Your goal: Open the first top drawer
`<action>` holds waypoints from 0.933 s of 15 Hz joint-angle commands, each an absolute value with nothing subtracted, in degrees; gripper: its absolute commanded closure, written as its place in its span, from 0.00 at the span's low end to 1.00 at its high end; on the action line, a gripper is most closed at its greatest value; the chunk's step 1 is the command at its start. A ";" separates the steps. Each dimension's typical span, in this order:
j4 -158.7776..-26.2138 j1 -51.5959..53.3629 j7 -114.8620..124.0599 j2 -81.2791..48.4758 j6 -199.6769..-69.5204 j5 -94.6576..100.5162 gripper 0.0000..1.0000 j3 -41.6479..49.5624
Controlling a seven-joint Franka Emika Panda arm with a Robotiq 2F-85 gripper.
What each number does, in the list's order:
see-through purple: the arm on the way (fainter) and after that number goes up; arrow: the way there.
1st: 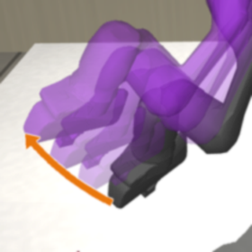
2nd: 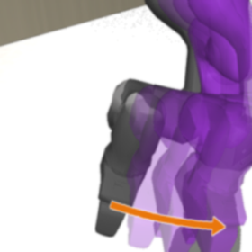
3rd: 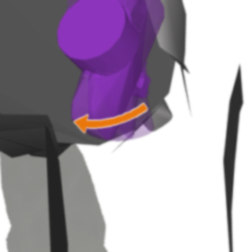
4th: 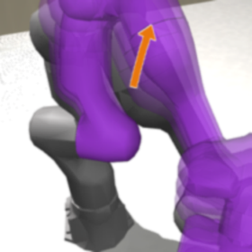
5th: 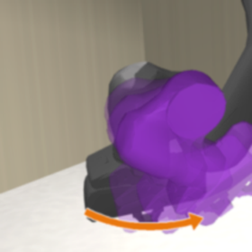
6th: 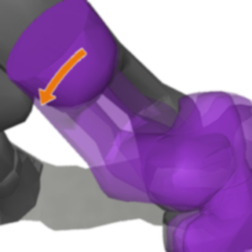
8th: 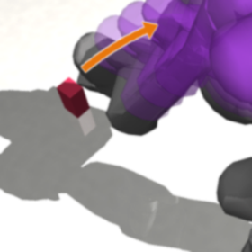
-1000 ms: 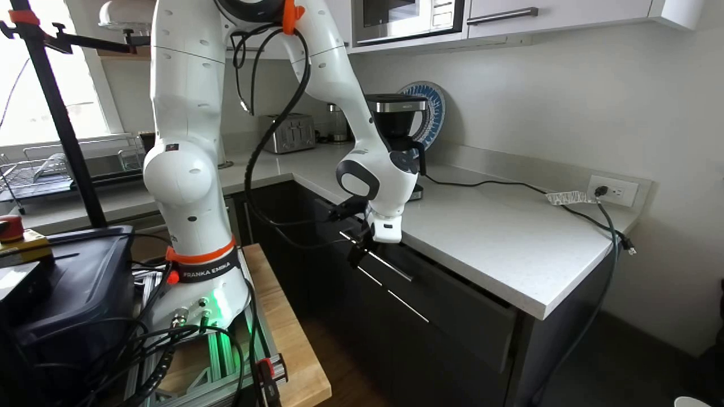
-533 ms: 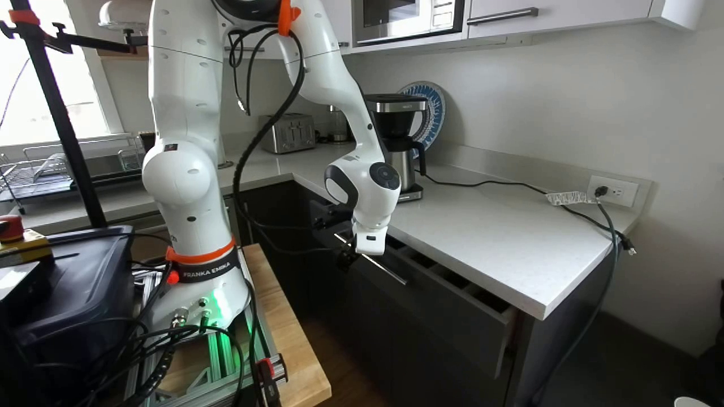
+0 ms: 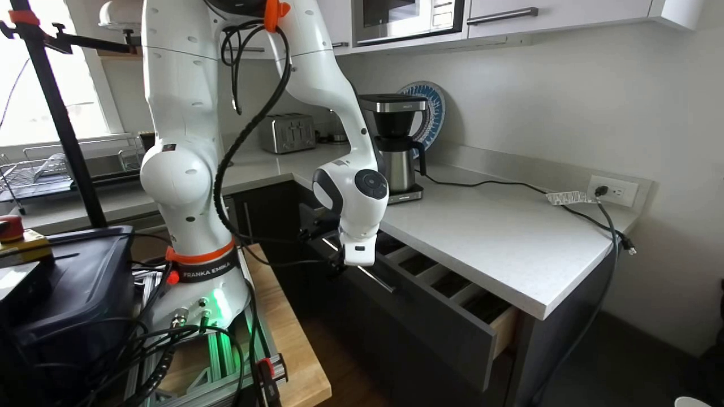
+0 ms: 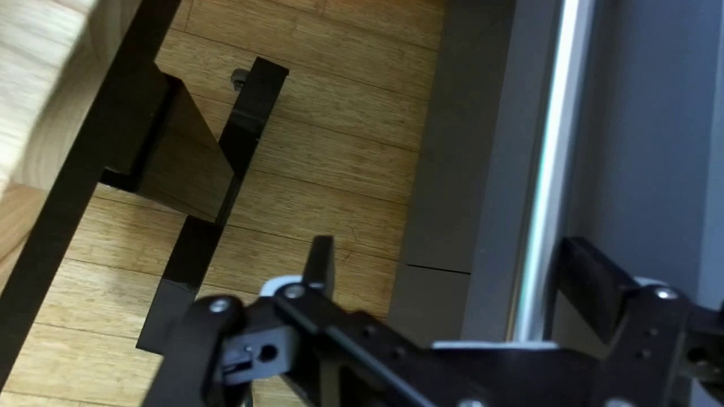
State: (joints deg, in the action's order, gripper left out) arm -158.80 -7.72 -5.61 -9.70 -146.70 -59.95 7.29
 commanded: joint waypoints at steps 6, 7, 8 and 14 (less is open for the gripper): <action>-158.47 -8.72 -4.74 -10.06 -147.34 -52.62 0.00 9.11; -158.39 -8.70 -4.17 -9.95 -147.04 -51.00 0.00 9.31; -158.28 -8.63 -3.26 -10.27 -146.85 -48.61 0.00 9.56; -157.49 -9.04 3.56 -10.56 -142.38 -38.54 0.00 10.39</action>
